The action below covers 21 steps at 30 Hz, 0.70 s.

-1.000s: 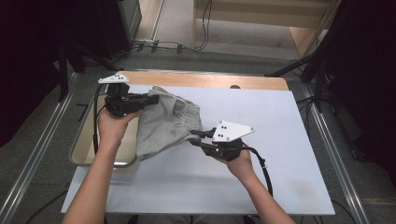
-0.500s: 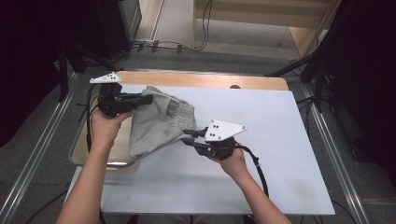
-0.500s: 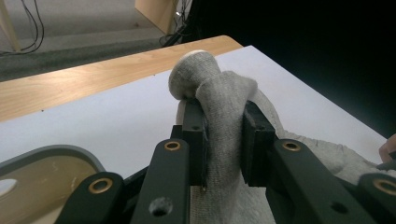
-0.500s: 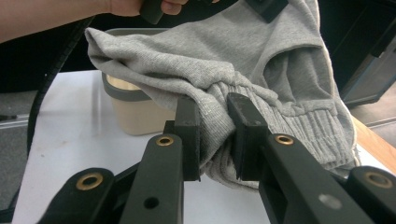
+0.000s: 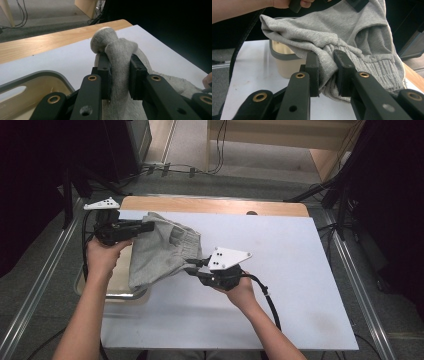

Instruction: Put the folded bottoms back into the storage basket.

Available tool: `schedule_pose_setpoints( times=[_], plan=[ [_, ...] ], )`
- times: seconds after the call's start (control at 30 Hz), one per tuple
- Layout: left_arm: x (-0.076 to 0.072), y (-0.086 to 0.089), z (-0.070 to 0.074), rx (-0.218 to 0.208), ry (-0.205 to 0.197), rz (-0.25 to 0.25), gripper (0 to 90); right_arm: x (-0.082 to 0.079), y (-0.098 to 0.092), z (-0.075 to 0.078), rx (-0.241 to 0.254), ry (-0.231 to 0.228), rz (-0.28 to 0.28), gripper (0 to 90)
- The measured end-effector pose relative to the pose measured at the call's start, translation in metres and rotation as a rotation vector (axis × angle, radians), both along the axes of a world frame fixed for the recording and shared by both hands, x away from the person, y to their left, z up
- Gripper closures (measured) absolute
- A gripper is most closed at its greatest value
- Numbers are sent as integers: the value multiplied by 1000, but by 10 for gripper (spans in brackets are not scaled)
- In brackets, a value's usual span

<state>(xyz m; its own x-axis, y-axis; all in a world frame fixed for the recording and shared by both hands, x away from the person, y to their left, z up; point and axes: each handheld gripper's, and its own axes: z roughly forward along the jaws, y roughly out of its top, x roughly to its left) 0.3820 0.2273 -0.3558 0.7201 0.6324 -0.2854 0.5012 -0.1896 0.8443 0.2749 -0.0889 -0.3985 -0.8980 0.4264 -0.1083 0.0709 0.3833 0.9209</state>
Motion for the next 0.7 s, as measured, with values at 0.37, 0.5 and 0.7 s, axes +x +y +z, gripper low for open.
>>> schedule_pose_setpoints(
  times=[0.37, 0.5, 0.7],
  plan=[
    [0, 16, 0, 2, -2, 22, 752, 4, 14, 1, -1, 4, 13, 730],
    [1, 22, 0, 0, 0, 31, 752, 6, 19, 0, 1, 0, 15, 730],
    [1, 30, 0, -2, -1, 45, 751, 9, 27, 0, 5, 3, 15, 730]
  ],
)
